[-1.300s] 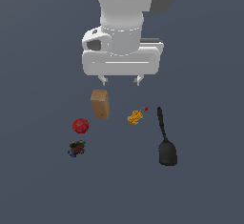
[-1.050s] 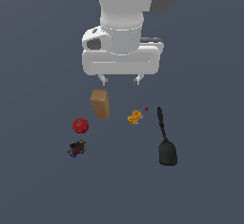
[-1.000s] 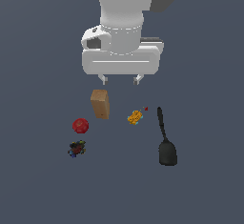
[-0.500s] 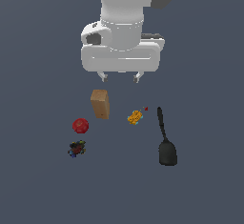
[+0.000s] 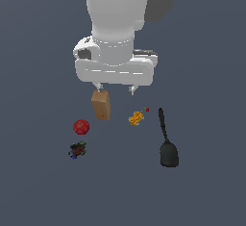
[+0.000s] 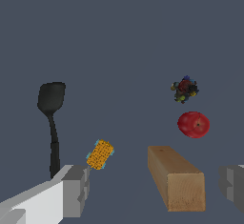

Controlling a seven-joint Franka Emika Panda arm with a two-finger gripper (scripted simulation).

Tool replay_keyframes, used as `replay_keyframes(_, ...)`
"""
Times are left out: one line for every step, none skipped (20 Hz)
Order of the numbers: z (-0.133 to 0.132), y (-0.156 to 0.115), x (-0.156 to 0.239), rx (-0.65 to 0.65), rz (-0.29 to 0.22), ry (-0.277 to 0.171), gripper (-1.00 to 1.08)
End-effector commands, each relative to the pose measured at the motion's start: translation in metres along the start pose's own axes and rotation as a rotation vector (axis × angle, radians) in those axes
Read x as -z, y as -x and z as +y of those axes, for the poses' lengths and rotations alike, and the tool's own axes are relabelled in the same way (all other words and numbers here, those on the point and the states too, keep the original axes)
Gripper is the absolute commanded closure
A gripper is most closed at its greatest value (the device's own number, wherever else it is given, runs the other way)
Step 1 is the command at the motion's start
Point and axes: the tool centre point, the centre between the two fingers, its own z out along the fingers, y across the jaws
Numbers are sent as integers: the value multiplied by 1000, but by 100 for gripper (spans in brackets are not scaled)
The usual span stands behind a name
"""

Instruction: Pick up a designated object from a clutter of objects.

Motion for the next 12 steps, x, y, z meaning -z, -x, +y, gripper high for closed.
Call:
replay_keyframes(8, -9, -12, -60, -4, -7, -92)
replay_keyframes(11, -13, -18, -88, -6, -10, -92)
replay_keyframes(15, -18, -24, -119, -8, -12, -92)
replay_keyframes(20, -22, -31, -151, -10, -15, -92)
replay_keyframes(25, -27, -38, -186, -13, -18, -92)
replay_keyframes(30, -32, -46, -222, -15, -20, -92)
replay_keyframes(35, -37, -54, -261, -17, -22, -92)
replay_keyframes(41, -42, -63, -301, -20, -24, -92)
replay_keyframes(47, -46, -72, -341, -22, -26, -92)
replay_keyframes(54, -51, -81, -381, -25, -26, -92)
replay_keyframes(60, -55, -90, -421, -27, -27, -92)
replay_keyframes(66, -59, -100, -462, -29, -27, -92)
